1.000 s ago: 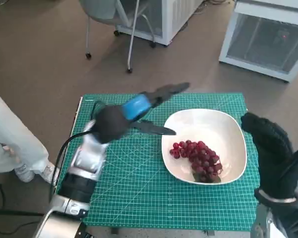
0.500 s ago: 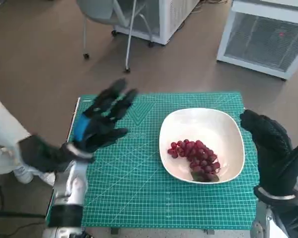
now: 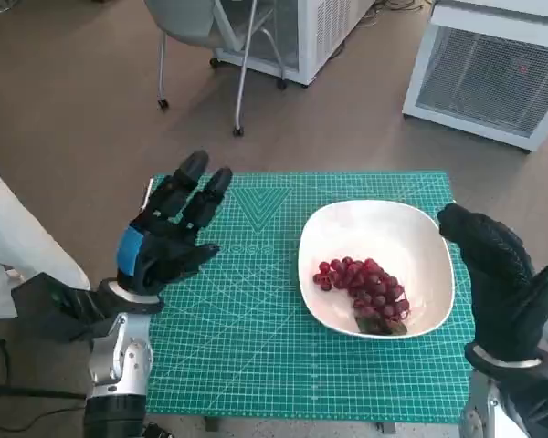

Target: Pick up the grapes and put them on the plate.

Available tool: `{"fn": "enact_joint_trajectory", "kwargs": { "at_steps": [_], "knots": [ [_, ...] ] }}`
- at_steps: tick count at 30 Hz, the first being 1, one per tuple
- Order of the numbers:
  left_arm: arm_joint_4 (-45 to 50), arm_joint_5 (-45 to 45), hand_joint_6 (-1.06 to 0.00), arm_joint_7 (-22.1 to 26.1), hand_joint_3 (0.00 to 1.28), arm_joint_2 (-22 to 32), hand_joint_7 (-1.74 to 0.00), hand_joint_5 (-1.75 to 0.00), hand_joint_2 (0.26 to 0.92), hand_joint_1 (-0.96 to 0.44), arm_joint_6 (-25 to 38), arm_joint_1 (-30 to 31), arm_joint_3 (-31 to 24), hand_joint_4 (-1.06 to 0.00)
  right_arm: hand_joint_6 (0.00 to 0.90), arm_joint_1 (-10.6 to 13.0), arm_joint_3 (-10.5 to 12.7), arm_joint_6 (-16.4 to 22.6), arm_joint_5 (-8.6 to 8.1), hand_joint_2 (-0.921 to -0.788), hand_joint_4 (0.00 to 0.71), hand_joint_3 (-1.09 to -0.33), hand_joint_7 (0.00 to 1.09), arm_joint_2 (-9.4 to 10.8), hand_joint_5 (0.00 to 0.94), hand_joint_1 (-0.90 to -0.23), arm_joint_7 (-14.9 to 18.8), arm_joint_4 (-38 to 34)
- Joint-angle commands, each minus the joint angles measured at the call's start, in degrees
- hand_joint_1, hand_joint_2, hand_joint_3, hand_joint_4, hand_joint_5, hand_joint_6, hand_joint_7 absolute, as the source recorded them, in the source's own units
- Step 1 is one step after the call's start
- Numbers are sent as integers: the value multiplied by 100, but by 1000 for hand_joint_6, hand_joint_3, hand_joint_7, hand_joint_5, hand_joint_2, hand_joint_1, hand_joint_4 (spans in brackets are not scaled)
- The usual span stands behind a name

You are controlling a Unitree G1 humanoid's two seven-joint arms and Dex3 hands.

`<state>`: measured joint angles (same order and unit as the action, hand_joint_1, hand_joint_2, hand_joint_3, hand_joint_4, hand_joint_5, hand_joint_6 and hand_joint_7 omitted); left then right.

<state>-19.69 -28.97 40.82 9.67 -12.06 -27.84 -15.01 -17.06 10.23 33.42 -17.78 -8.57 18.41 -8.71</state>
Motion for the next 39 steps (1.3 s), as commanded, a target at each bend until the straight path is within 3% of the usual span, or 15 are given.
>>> {"fn": "enact_joint_trajectory", "kwargs": {
  "at_steps": [1,39],
  "knots": [
    [212,-73,-344,-52,123,-8,-36,-18,921,-447,164,173,36,-246,220,85,-8,-103,0,-921,558,-523,635,-19,3,-487,40,-6],
    [395,-55,-343,-75,121,-67,-53,-5,921,-431,326,407,171,-236,216,114,9,-192,11,-921,558,-522,631,-33,2,-490,37,91]
  ]
}}
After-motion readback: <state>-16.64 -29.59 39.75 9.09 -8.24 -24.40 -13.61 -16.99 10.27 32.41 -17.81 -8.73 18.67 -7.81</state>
